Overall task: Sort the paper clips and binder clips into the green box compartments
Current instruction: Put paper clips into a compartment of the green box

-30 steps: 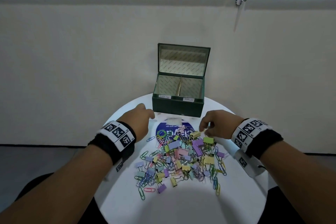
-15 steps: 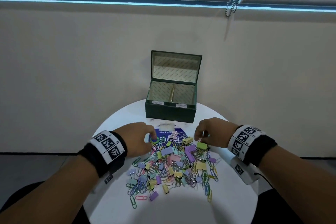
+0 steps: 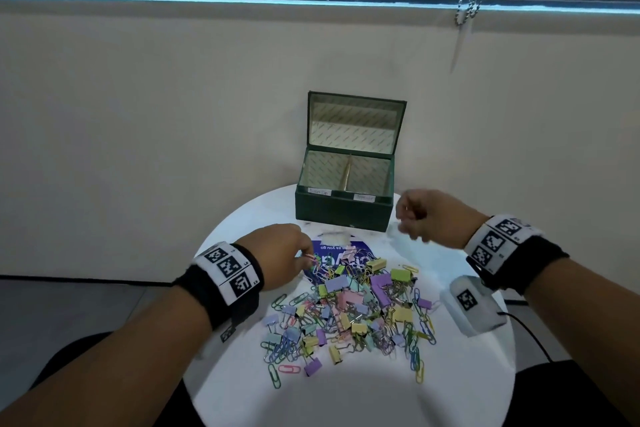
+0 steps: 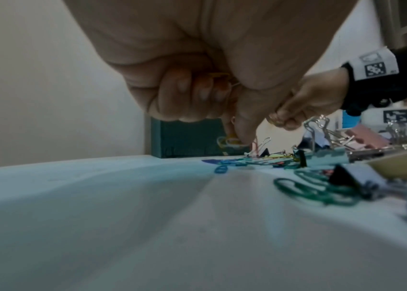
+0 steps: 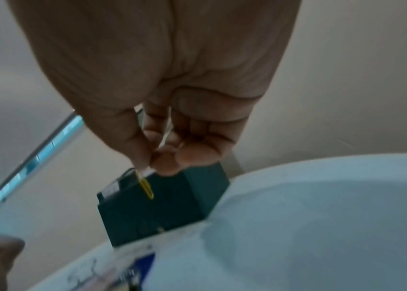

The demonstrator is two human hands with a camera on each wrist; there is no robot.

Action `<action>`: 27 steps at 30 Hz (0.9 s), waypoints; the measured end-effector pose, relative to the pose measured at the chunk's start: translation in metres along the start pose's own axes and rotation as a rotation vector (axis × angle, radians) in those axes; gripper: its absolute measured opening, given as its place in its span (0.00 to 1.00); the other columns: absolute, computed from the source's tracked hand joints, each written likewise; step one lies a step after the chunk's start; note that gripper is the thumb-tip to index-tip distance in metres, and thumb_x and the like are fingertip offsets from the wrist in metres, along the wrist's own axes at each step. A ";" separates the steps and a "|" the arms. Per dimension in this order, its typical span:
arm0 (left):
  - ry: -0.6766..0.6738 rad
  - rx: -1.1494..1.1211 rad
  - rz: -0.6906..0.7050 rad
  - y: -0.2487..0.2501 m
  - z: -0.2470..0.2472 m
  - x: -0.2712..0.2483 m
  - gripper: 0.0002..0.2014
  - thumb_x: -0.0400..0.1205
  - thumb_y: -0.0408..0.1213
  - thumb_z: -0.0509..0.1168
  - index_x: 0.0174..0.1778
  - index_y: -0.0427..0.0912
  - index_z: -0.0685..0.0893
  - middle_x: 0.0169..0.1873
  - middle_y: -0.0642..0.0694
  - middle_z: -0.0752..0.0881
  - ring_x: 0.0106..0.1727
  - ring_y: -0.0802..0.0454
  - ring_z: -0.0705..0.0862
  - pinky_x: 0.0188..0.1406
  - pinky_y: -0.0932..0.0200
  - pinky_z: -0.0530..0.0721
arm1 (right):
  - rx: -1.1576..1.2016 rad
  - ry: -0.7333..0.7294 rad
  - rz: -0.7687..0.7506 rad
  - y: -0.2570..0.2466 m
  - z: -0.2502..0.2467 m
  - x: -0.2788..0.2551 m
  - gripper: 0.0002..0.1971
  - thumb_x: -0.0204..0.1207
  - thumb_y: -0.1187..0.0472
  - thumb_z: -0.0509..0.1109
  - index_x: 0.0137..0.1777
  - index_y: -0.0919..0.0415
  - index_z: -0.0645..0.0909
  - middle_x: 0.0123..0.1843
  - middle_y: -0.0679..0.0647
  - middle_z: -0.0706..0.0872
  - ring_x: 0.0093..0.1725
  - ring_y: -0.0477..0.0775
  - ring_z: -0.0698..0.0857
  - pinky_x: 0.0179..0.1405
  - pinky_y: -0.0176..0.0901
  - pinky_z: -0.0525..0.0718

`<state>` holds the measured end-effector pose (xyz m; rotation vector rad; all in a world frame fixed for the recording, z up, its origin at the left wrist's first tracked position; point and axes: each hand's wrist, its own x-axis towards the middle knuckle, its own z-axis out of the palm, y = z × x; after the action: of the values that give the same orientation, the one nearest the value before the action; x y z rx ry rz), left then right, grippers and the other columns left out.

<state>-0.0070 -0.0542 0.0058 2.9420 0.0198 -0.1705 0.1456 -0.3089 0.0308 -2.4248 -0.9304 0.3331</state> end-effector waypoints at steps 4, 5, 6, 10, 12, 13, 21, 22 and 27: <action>0.025 0.000 0.008 -0.001 -0.002 0.002 0.13 0.88 0.51 0.57 0.59 0.54 0.85 0.50 0.54 0.80 0.51 0.53 0.81 0.51 0.57 0.76 | 0.055 0.337 -0.080 -0.022 -0.016 0.022 0.04 0.79 0.63 0.73 0.44 0.56 0.82 0.37 0.49 0.85 0.34 0.46 0.80 0.37 0.34 0.79; 0.031 0.003 0.013 -0.001 -0.001 0.002 0.13 0.89 0.50 0.56 0.59 0.53 0.85 0.50 0.54 0.80 0.52 0.53 0.81 0.51 0.57 0.77 | 0.047 0.371 -0.086 -0.026 -0.018 0.029 0.03 0.78 0.62 0.74 0.45 0.56 0.82 0.37 0.48 0.84 0.34 0.44 0.79 0.37 0.33 0.78; 0.037 0.005 0.016 -0.001 -0.001 0.003 0.13 0.89 0.50 0.55 0.58 0.53 0.84 0.50 0.54 0.80 0.53 0.52 0.81 0.53 0.57 0.77 | 0.048 0.380 -0.084 -0.028 -0.018 0.036 0.02 0.78 0.61 0.74 0.46 0.56 0.83 0.38 0.47 0.84 0.34 0.43 0.78 0.37 0.32 0.76; 0.075 0.008 0.021 -0.003 0.000 0.002 0.14 0.90 0.50 0.51 0.52 0.50 0.79 0.47 0.52 0.81 0.48 0.52 0.80 0.49 0.56 0.77 | 0.087 0.404 -0.028 -0.023 -0.010 0.048 0.04 0.78 0.59 0.74 0.51 0.52 0.84 0.48 0.42 0.86 0.42 0.41 0.83 0.44 0.34 0.79; 0.084 -0.025 0.032 -0.004 -0.002 0.001 0.13 0.90 0.50 0.49 0.49 0.51 0.76 0.45 0.52 0.80 0.45 0.53 0.79 0.46 0.56 0.75 | 0.094 0.477 -0.014 -0.018 -0.006 0.041 0.03 0.79 0.60 0.73 0.47 0.51 0.83 0.45 0.43 0.85 0.41 0.43 0.83 0.42 0.36 0.79; 0.079 -0.055 0.036 -0.004 -0.003 0.001 0.12 0.90 0.49 0.49 0.48 0.52 0.75 0.43 0.53 0.80 0.45 0.52 0.78 0.45 0.56 0.74 | 0.093 0.488 -0.019 -0.014 -0.004 0.036 0.05 0.79 0.62 0.72 0.44 0.52 0.82 0.42 0.44 0.85 0.39 0.43 0.82 0.39 0.36 0.77; -0.022 -0.386 -0.108 0.008 -0.058 0.037 0.17 0.89 0.48 0.56 0.49 0.37 0.82 0.31 0.50 0.75 0.28 0.56 0.70 0.26 0.63 0.69 | -0.371 -0.216 0.080 0.020 0.015 -0.016 0.14 0.75 0.65 0.64 0.50 0.43 0.81 0.46 0.42 0.85 0.39 0.40 0.78 0.40 0.32 0.74; -0.008 -0.362 -0.102 0.014 -0.068 0.047 0.18 0.89 0.49 0.55 0.48 0.36 0.81 0.31 0.48 0.74 0.28 0.55 0.68 0.26 0.62 0.68 | -0.371 -0.228 0.088 0.023 0.017 -0.019 0.14 0.74 0.64 0.64 0.52 0.44 0.82 0.48 0.42 0.86 0.41 0.41 0.79 0.42 0.33 0.75; 0.086 -0.269 -0.099 0.044 -0.089 0.098 0.19 0.90 0.48 0.54 0.49 0.38 0.83 0.34 0.46 0.78 0.31 0.53 0.73 0.30 0.58 0.72 | -0.302 -0.166 0.072 0.033 0.033 -0.021 0.07 0.71 0.55 0.68 0.41 0.39 0.79 0.42 0.39 0.85 0.43 0.40 0.83 0.51 0.44 0.87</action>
<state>0.1011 -0.0798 0.0897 2.6785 0.1865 -0.0510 0.1344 -0.3314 -0.0140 -2.7445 -1.0299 0.4545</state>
